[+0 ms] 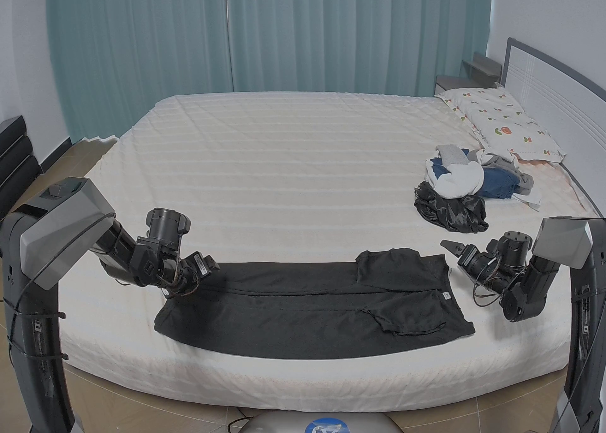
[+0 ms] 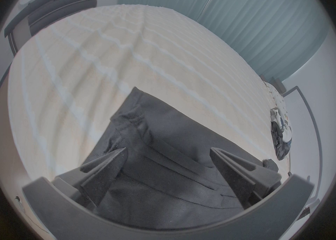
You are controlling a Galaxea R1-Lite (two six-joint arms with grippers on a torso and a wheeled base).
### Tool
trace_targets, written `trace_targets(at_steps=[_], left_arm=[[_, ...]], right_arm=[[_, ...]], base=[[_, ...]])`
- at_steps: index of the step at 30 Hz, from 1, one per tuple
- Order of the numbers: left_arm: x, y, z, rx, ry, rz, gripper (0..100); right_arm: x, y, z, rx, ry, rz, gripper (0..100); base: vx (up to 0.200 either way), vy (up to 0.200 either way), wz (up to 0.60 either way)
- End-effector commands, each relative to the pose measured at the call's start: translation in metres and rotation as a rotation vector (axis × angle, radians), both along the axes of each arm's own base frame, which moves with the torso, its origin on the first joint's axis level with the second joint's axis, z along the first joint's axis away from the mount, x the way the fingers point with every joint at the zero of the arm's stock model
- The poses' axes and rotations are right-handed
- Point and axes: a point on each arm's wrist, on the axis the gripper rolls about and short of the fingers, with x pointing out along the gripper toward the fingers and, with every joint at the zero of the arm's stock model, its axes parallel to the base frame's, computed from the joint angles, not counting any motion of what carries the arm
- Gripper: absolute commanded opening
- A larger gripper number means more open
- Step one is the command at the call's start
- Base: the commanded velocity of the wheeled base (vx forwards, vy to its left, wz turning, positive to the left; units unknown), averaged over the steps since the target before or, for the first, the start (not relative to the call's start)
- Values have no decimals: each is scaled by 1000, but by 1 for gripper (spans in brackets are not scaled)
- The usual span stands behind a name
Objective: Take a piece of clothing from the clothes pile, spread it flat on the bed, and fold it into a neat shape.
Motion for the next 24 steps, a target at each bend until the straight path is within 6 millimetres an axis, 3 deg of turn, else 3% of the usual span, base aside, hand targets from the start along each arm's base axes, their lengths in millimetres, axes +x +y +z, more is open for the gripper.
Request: trace_targets(at_steps=[1, 10, 15, 20, 22, 24], left_arm=[[1, 0, 8, 11, -22, 6, 100], [5, 1, 27, -11, -94, 34, 100], [14, -2, 33, -98, -182, 100, 100], [22, -7, 10, -117, -172, 109, 100], [27, -9, -8, -109, -140, 109, 100], [29, -10, -12, -108, -136, 107, 100]], right_arm=[[-2, 0, 1, 0, 0, 0, 100], [-16, 16, 29, -1, -70, 40, 100], [-28, 41, 27, -3, -36, 106, 100], [-31, 53, 20, -8, -10, 140, 100], [-33, 56, 16, -12, 7, 150, 100], [-33, 56, 15, -12, 11, 152, 100]], base=[[0, 0, 0], [0, 0, 0], [0, 0, 0], [0, 0, 0], [0, 0, 0], [0, 0, 0]])
